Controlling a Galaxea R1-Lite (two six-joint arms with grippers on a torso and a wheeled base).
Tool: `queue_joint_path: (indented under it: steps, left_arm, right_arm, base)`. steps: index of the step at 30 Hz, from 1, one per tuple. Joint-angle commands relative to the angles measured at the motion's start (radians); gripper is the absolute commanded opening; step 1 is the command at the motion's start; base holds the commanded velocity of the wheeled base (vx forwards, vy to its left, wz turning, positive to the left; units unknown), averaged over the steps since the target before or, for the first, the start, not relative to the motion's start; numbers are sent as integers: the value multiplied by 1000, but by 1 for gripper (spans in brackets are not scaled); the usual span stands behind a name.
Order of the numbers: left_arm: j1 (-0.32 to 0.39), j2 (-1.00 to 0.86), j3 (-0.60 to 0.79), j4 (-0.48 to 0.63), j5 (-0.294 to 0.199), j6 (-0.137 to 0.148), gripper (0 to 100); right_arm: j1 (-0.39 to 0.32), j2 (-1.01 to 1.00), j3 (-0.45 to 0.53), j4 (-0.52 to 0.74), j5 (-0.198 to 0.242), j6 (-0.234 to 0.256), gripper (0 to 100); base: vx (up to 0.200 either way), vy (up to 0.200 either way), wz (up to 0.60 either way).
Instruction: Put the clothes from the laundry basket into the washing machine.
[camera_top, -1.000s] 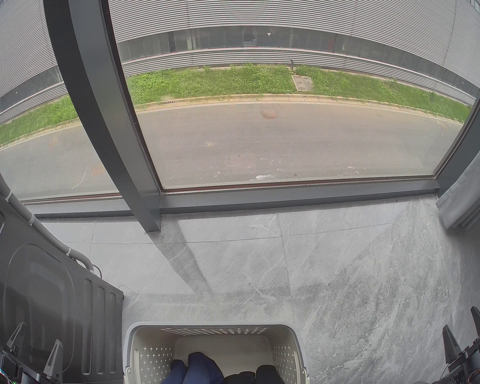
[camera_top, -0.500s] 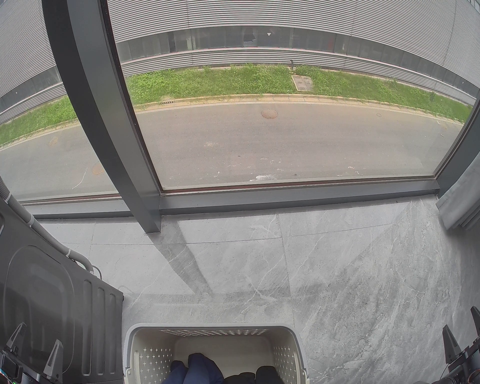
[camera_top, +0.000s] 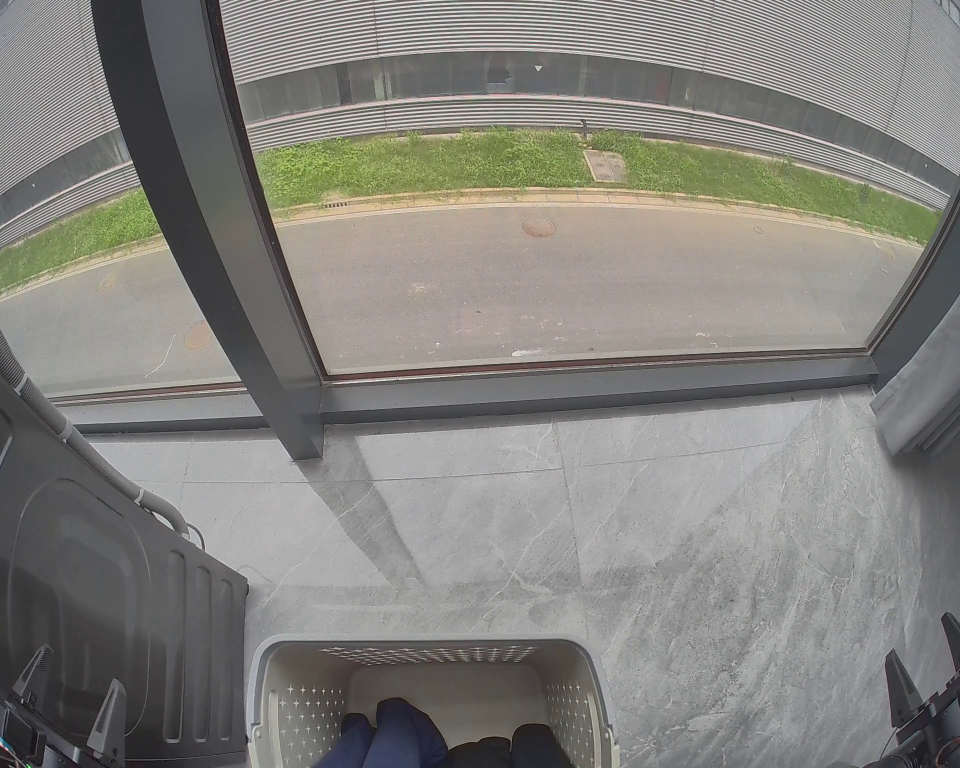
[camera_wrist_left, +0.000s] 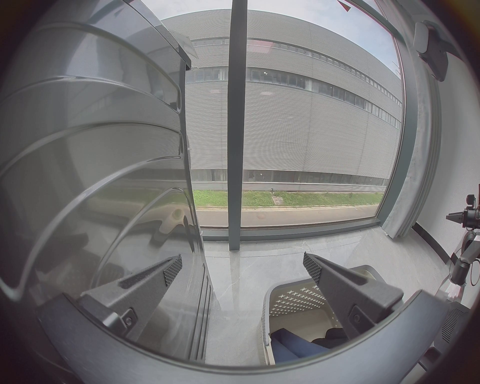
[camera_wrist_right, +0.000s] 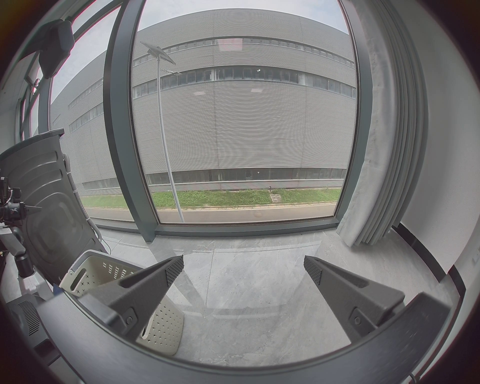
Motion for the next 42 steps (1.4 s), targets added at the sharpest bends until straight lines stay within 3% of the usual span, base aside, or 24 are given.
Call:
queue_joint_path:
  steps: [1, 42]
  left_arm:
    - [1, -13, 15, 0, 1, -1, 100]
    - [-1, -13, 15, 0, 1, -1, 100]
  right_arm:
    - [1, -16, 18, 0, 0, -1, 100]
    - [1, -16, 18, 0, 0, -1, 100]
  base:
    - [-200, 0, 0]
    - [-200, 0, 0]
